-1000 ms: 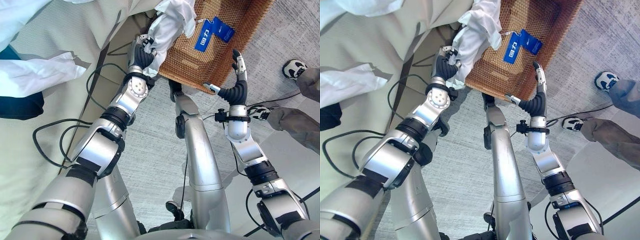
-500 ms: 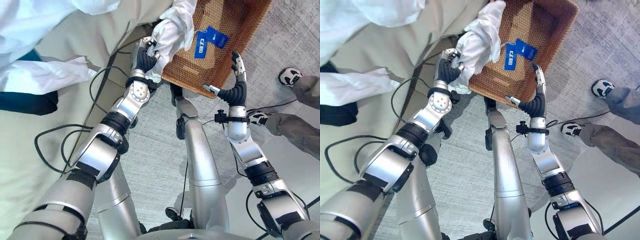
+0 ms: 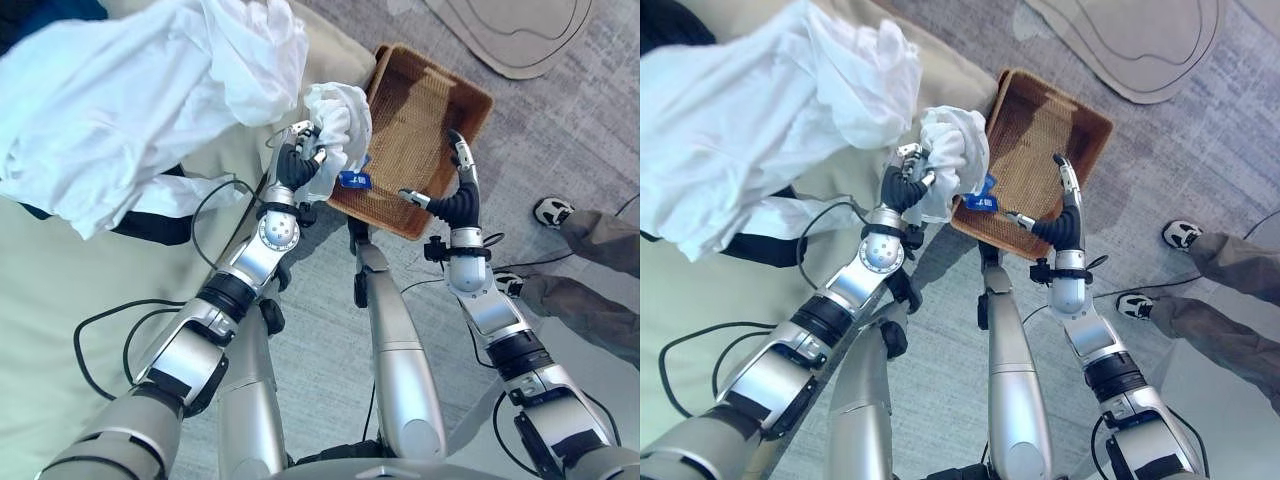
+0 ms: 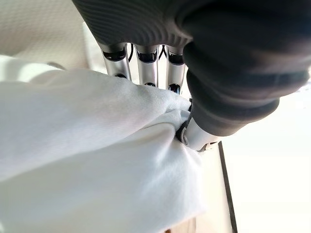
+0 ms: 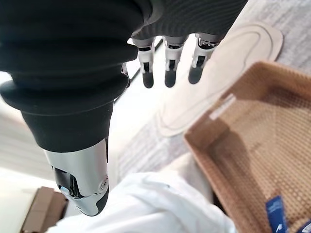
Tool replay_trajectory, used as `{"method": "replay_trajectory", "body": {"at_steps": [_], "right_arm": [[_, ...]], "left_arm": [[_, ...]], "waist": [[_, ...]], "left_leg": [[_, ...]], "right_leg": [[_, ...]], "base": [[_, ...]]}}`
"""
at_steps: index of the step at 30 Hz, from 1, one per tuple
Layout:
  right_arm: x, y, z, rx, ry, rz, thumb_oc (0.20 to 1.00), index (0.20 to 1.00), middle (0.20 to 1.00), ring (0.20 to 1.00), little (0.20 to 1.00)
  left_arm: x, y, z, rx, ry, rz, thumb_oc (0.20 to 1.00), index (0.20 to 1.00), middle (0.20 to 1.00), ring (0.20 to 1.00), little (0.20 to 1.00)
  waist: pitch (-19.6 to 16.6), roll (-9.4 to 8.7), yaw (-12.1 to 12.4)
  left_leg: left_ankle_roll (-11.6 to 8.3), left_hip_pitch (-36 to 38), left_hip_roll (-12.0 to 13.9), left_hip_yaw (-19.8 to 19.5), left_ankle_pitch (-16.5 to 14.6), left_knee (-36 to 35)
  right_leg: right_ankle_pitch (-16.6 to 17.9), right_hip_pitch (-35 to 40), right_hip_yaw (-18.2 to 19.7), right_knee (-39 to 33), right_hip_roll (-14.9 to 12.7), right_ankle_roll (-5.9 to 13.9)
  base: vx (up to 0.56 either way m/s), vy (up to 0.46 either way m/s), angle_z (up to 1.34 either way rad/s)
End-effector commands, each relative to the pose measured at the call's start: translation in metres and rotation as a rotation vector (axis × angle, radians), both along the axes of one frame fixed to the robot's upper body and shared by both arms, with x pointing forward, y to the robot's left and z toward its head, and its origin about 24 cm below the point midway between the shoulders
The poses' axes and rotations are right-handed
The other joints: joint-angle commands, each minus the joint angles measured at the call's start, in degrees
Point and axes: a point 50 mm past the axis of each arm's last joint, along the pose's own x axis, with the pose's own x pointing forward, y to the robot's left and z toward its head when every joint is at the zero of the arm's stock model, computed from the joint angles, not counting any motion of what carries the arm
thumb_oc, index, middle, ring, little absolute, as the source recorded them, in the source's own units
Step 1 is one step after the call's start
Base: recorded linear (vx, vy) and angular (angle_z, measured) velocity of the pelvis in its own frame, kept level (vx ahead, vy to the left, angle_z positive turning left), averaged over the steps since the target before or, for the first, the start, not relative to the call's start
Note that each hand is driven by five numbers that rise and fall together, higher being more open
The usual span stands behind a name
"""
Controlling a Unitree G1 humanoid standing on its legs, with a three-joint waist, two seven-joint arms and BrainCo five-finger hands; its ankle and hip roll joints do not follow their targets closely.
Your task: Pick up clothes into the bucket
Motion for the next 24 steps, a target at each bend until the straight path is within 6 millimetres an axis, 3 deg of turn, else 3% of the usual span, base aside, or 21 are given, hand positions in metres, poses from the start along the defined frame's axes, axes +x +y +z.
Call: {"method": "replay_trajectory", "body": {"at_steps": [1,6,10,12,18,24], "right_arm": [[-0.008,-0.012,-0.017,-0.022,0.066,-0.014,1.0,1.0,1.0,1.0,1.0],[-0.006,-0.014,-0.039,-0.209,0.173,-0.002,1.0,1.0,1.0,1.0,1.0],[0.001,-0.001,-0.054,-0.401,0.246,0.067,1.0,1.0,1.0,1.0,1.0],[0.006,0.01,-0.051,-0.462,0.234,0.107,1.0,1.0,1.0,1.0,1.0],[0.009,0.037,-0.049,-0.382,0.237,0.191,1.0,1.0,1.0,1.0,1.0],[0.002,0.047,-0.04,-0.3,0.207,0.268,1.0,1.0,1.0,1.0,1.0]], "left_arm": [[-0.018,-0.009,0.004,-0.102,-0.069,-0.132,0.2,0.2,0.2,0.2,0.2],[-0.037,-0.008,0.004,-0.138,-0.089,-0.255,0.2,0.2,0.2,0.2,0.2],[-0.053,-0.014,0.003,-0.145,-0.086,-0.387,0.2,0.2,0.2,0.2,0.2],[-0.062,-0.016,0.007,-0.141,-0.096,-0.454,0.2,0.2,0.2,0.2,0.2],[-0.079,-0.022,0.011,-0.175,-0.09,-0.568,0.2,0.2,0.2,0.2,0.2],[-0.087,-0.023,0.005,-0.185,-0.051,-0.607,0.2,0.2,0.2,0.2,0.2]], "waist": [[-4.69,0.73,1.33],[-6.13,1.16,2.92],[-7.68,1.6,5.16],[-8.55,1.76,6.05],[-12.05,2.08,8.15],[-15.08,1.82,9.03]], "left_leg": [[-4.26,1.83,2.17,-4.08,8.81,-10.22],[-4.83,13.38,1.49,-4.44,10.25,-15.99],[-4.88,21.25,1.62,-4.61,10.18,-18.27],[-4.83,24.33,1.67,-4.51,9.99,-18.91],[-4.87,31.26,2.0,-4.44,8.93,-20.04],[-4.88,36.93,2.43,-4.62,8.45,-21.89]], "right_leg": [[3.91,4.73,-0.32,-6.26,-2.56,6.22],[4.1,16.57,-2.1,-10.89,-2.45,6.37],[4.84,25.82,-3.55,-15.34,-2.12,6.86],[5.45,29.3,-3.86,-17.31,-1.97,7.07],[5.27,37.06,-5.04,-21.08,-1.71,7.28],[3.61,42.57,-5.98,-21.69,-1.26,7.13]], "base": [[0.02,-0.001,0.05],[0.1,-0.034,0.04],[0.13,-0.036,0.0],[0.12,-0.027,0.05],[0.11,-0.013,0.05],[0.12,-0.008,0.07]]}}
